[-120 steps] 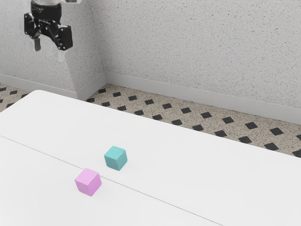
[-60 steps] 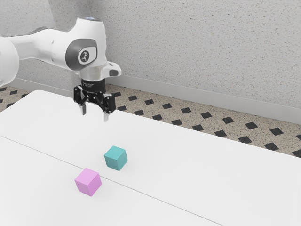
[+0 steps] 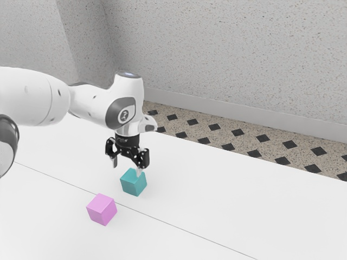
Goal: Pick up the blue block with one arm, and put the blue block on the pink block with one arm
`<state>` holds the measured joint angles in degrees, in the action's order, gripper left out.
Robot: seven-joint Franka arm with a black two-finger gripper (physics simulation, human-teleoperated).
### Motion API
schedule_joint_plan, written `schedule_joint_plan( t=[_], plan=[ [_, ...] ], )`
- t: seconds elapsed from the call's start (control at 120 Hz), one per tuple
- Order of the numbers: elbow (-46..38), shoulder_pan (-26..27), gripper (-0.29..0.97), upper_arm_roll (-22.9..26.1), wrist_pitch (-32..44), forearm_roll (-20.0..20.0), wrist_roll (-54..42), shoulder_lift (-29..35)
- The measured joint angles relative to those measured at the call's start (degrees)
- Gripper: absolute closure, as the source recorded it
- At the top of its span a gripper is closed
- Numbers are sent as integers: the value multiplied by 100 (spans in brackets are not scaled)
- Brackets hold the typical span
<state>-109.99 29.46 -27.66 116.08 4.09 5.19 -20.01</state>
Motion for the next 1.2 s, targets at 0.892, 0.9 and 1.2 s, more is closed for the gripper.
schedule_joint_plan(
  t=[0.892,0.9,1.2],
  plan=[
    [-83,-73,0,-77,514,395,-423,-484],
    [-74,-72,0,-77,514,397,-425,-493],
    [122,-133,0,-5,519,472,-479,-725]
  ],
)
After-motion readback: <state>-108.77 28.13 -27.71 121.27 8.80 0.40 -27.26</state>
